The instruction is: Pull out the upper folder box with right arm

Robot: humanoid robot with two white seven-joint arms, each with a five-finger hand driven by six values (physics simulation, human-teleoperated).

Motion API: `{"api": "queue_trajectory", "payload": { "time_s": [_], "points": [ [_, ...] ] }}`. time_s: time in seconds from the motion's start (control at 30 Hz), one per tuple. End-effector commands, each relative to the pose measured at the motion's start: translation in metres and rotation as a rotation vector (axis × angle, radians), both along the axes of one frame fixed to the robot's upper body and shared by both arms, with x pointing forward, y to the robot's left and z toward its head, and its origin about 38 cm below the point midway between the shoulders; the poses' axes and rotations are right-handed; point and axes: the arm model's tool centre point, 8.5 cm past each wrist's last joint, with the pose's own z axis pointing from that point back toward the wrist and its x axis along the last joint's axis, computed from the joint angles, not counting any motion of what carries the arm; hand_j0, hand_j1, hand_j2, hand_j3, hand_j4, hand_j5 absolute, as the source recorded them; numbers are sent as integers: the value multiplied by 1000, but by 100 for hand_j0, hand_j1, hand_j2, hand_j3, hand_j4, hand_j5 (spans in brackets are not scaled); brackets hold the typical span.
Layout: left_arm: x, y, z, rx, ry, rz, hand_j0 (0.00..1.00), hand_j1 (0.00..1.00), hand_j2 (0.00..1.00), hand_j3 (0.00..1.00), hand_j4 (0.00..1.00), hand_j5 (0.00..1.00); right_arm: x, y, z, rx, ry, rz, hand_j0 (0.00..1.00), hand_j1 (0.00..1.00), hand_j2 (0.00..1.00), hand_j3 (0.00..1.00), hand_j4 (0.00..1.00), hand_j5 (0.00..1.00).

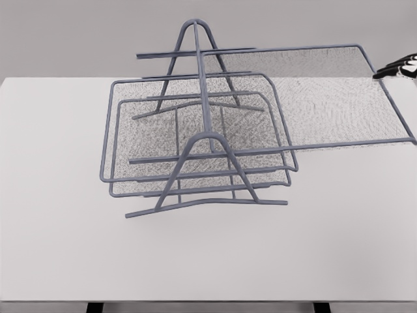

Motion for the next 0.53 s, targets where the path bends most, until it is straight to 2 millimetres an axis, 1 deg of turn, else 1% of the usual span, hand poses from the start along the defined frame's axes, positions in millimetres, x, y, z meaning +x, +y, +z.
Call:
{"api": "queue_trajectory", "payload": {
  "time_s": [0.0,0.03,0.07,0.1,0.13,0.17,0.23,0.27,0.3,0.37,0.5],
  "points": [
    [0,0,0,0,0,-1,100,100,100,100,100,100,-8,14,19,100,-19,50,100,100,100,100,100,100],
    [0,0,0,0,0,1,100,100,100,100,100,100,-14,30,29,115,-35,108,100,100,100,100,100,100],
    [0,0,0,-1,0,-1,100,100,100,100,100,100,-27,64,30,97,-38,220,100,100,100,100,100,100],
    [0,0,0,0,0,-1,100,100,100,100,100,100,-31,72,28,92,-32,246,100,100,100,100,100,100],
    [0,0,0,0,0,1,100,100,100,100,100,100,-33,75,26,98,-23,258,100,100,100,100,100,100],
    [0,0,0,0,0,-1,100,100,100,100,100,100,-32,81,25,124,-17,277,100,100,100,100,100,100],
    [0,0,0,0,0,-1,100,100,100,100,100,100,-27,101,19,179,-6,330,100,100,100,100,100,100],
    [0,0,0,-1,0,-1,100,100,100,100,100,100,-26,104,18,183,-5,337,100,100,100,100,100,100],
    [0,0,0,-1,-1,1,100,100,100,100,100,100,-22,119,14,211,-3,377,100,100,100,100,100,100],
    [2,0,0,-2,-7,0,100,100,100,100,100,100,-18,137,14,242,-11,424,100,100,100,100,100,100],
    [0,0,0,-2,0,-2,100,100,100,100,100,100,-14,156,12,274,-12,471,100,100,100,100,100,100]
  ]
}}
